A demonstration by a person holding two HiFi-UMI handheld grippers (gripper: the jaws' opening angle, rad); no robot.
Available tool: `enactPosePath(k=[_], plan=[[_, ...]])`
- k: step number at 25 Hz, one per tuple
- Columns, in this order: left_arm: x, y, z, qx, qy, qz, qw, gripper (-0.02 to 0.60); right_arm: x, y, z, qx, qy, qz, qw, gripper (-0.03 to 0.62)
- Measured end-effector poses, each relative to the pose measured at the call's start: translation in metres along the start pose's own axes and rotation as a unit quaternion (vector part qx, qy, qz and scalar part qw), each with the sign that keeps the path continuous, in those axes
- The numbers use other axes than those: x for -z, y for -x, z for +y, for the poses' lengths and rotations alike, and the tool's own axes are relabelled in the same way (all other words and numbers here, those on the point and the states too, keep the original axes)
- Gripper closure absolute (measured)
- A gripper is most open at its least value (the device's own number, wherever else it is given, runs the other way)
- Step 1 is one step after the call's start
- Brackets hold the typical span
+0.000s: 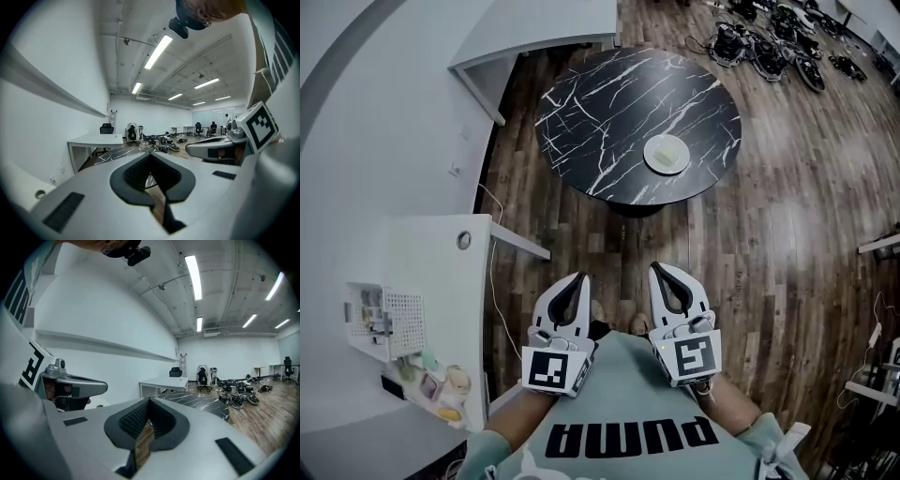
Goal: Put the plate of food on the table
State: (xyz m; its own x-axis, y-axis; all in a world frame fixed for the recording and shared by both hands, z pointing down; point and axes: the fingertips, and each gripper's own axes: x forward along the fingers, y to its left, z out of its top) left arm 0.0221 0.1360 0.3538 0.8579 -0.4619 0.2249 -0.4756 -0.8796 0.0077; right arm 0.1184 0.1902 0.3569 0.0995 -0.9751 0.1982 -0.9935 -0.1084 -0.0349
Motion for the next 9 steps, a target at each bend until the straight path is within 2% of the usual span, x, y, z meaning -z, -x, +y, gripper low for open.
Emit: enactPosePath(k=[9], plan=[[-0.0039, -0.0047, -0.0098, 0.004, -0.004, -0.001, 1.0, 0.575, -0.0053, 0.0055, -0.0086, 0.008, -0.001, 0.002, 1.0, 0.586]])
